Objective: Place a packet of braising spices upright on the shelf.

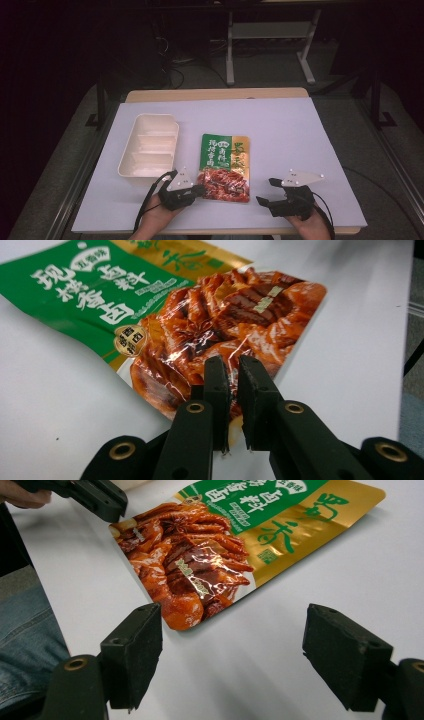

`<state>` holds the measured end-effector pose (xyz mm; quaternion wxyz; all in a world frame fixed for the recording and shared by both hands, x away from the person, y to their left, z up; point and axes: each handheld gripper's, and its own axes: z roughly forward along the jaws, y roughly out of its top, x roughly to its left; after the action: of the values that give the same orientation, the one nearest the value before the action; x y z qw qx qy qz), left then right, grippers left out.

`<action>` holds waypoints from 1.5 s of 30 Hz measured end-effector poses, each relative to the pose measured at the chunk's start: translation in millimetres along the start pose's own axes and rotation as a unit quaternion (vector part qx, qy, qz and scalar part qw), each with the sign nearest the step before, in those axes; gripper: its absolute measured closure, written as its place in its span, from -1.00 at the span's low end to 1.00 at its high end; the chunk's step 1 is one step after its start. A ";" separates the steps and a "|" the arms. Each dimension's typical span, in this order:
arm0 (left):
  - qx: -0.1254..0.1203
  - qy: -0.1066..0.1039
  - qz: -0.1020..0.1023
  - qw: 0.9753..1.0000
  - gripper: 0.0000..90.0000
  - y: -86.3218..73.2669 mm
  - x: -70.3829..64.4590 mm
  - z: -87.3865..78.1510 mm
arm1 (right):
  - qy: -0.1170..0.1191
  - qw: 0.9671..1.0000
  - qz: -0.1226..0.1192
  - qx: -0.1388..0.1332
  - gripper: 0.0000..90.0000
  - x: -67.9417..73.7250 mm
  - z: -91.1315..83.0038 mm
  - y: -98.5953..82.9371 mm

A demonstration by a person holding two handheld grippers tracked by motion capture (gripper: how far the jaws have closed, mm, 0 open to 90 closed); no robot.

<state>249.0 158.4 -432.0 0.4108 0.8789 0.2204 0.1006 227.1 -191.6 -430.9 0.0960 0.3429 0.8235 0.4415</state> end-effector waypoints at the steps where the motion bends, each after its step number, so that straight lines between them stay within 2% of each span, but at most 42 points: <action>1: 0.012 -0.005 -0.008 1.000 0.84 2.2 3.0 5.0 | -0.002 1.000 -0.001 -0.002 -0.49 -0.6 -0.4 0.0; 8: 0.037 -0.002 -0.005 0.999 1.00 3.7 4.1 13.1 | -0.009 1.000 0.002 -0.012 -0.50 -2.3 -2.3 0.7; 9: 0.050 -0.004 -0.001 0.999 1.00 2.4 3.7 15.5 | -0.010 1.000 0.002 -0.010 -0.51 -2.2 -1.4 1.1; 14: 0.056 -0.006 0.003 0.998 1.00 0.0 2.8 18.2 | -0.004 1.000 0.002 -0.008 -0.50 -2.5 2.0 3.1; 17: 0.057 -0.007 0.006 0.998 1.00 -1.3 3.6 19.4 | 0.001 1.000 0.004 -0.009 -0.53 -4.8 7.0 8.4; 22: 0.057 0.001 0.011 0.998 1.00 -1.5 0.7 19.4 | 0.004 1.000 0.019 -0.005 -0.59 -16.8 19.5 21.4; 23: 0.056 0.004 0.013 0.998 1.00 -1.8 -0.3 19.3 | 0.010 0.999 0.031 0.000 -0.60 -24.9 25.7 25.9; 24: 0.056 0.004 0.013 0.998 1.00 -1.8 -0.3 19.3 | 0.010 0.999 0.031 0.000 -0.60 -24.9 25.7 25.9; 26: 0.046 0.002 0.011 0.999 1.00 -4.8 1.0 18.7 | 0.002 0.999 0.053 0.007 -0.56 -34.0 33.0 32.5; 31: 0.043 -0.006 0.010 0.999 1.00 -6.0 3.0 18.2 | 0.000 0.998 0.060 0.007 -0.56 -45.3 41.7 41.8; 35: 0.042 -0.001 0.017 0.999 1.00 -6.3 1.8 18.2 | -0.006 0.997 0.071 0.019 -0.56 -53.6 53.2 56.5; 38: 0.040 0.000 0.017 0.999 1.00 -6.6 1.5 18.4 | -0.011 0.997 0.067 0.023 -0.55 -57.7 57.5 63.0; 41: 0.038 0.000 0.010 0.999 1.00 -6.4 1.1 18.7 | -0.008 0.997 0.066 0.039 -0.55 -64.2 66.8 75.2; 45: 0.038 0.001 0.015 0.999 1.00 -6.3 1.6 18.5 | -0.015 0.996 0.069 0.058 -0.53 -70.0 76.3 86.5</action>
<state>255.1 150.2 -448.7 0.3752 0.8971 0.2112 0.0988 356.0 -154.2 -417.6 0.0578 0.4105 0.8206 0.3934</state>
